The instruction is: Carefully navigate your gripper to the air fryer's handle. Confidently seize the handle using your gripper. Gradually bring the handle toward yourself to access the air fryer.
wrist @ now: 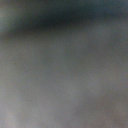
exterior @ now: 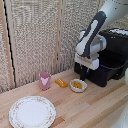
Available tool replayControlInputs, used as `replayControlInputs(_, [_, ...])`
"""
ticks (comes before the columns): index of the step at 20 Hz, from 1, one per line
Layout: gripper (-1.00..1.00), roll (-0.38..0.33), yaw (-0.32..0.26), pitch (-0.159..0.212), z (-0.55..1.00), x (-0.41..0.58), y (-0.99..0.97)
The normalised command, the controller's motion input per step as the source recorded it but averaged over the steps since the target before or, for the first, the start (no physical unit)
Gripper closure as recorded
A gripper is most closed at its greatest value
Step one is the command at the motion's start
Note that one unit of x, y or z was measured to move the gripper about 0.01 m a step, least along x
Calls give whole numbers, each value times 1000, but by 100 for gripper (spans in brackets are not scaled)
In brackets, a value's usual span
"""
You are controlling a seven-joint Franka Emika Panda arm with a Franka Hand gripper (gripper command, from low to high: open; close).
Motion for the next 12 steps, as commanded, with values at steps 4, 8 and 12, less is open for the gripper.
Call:
replayControlInputs(4, [-100, -66, -6, 23, 621, 50, 0])
replayControlInputs(8, [-100, -49, 20, 61, 680, 57, 11])
replayControlInputs(12, [-100, -21, 12, 51, 682, 158, 104])
